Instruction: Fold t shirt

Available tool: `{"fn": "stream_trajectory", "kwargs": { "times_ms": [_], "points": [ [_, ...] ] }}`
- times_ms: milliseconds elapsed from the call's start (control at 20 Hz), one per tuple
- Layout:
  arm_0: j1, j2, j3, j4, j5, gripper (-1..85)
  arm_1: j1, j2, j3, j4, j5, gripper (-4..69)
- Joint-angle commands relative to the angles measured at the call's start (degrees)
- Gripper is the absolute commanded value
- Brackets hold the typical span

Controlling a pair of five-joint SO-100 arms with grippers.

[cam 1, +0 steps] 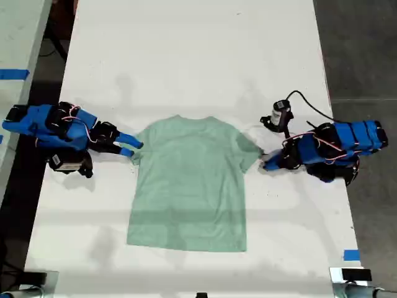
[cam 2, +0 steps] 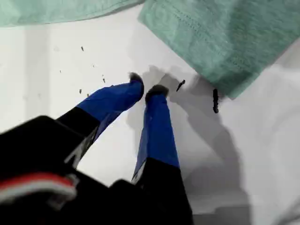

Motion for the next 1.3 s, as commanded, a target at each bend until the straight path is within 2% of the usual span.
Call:
{"fn": "stream_trajectory", "kwargs": {
  "times_ms": [0, 50, 150, 200, 300, 350, 400, 450, 500, 550, 600, 650, 700, 750, 850, 900, 1000, 1050, 1100, 1150, 1200, 1250],
  "points": [
    [-7.9, 0.0, 2.5, 0.1, 24.6, 18.5, -0.5, 0.7, 3.0, -1.5, -0.3, 4.6],
    [-9.1, 0.1, 2.5, 0.1, 24.1, 18.4, -0.2, 0.7, 3.0, -1.5, 6.4, 4.6],
    [-9.8, 0.1, 2.5, 0.1, 21.8, 18.6, -0.7, 0.7, 3.0, -1.5, 28.6, 5.2],
    [-9.4, 0.2, 2.5, 0.1, 21.9, 30.0, -2.4, 0.7, 3.0, -1.5, 38.9, 5.4],
    [-8.8, 0.2, 2.5, 0.1, 21.8, 38.3, -2.4, 0.7, 3.0, -1.5, 50.1, 5.6],
    [-9.1, 0.2, 2.5, 0.1, 22.2, 35.5, -0.4, 0.7, 3.0, -1.4, 47.5, 6.0],
    [-10.5, 0.2, 2.5, 0.0, 21.8, 37.7, 1.2, 0.7, 3.0, -1.4, 44.3, 6.1],
    [-11.8, 0.2, 2.5, -0.9, 20.0, 44.9, 0.0, 0.7, 3.0, -1.4, 44.3, 8.4],
    [-11.8, 0.2, 2.5, -0.7, 14.9, 49.6, -3.1, 0.7, 3.0, -1.4, 43.0, 13.7],
    [-11.0, 0.2, 2.5, -0.1, 13.0, 52.3, -4.4, 0.7, 3.0, -1.4, 45.2, 13.6],
    [-10.2, 0.2, 2.5, 0.0, 13.0, 51.8, -3.7, 0.7, 3.2, -4.0, 44.3, 10.6],
    [-9.8, 0.2, 2.5, 0.0, 13.4, 51.8, -1.1, 0.7, 3.2, -8.9, 39.3, 9.6],
    [-10.0, 0.2, 2.5, 0.0, 12.9, 51.7, -0.8, 0.7, 1.3, -10.9, 36.6, 10.3],
    [-10.8, 0.2, 2.5, -0.3, 12.7, 51.7, 0.2, 0.7, -2.2, -10.5, 34.7, 17.0],
    [-9.8, 0.3, 2.5, -1.5, 13.9, 52.7, 3.4, -1.2, -10.8, -6.3, 32.2, 22.1],
    [-9.2, 0.3, 2.5, -2.6, 17.1, 51.8, 6.2, -5.7, -14.7, -5.2, 31.0, 23.2],
    [-11.1, 0.3, 2.5, -0.9, 16.7, 47.4, 10.3, -22.2, -22.2, -6.9, 29.2, 29.9],
    [-11.7, 0.3, 2.5, -1.1, 16.7, 42.5, 11.9, -32.2, -26.5, -8.8, 27.9, 33.2],
    [-11.8, 0.3, 2.5, -1.8, 17.2, 41.6, 13.8, -41.6, -31.0, -9.5, 26.8, 34.2],
    [-11.8, 0.3, 2.5, -2.5, 20.5, 24.6, 16.2, -48.1, -33.5, -10.0, 25.8, 34.2],
    [-12.1, 0.3, 2.5, -1.1, 19.4, 0.0, 19.3, -50.9, -33.1, -11.1, 25.1, 32.3],
    [-12.7, 0.3, 2.5, 0.0, 17.8, 5.6, 23.4, -51.8, -30.7, -12.5, 24.1, 31.2]
  ]
}}
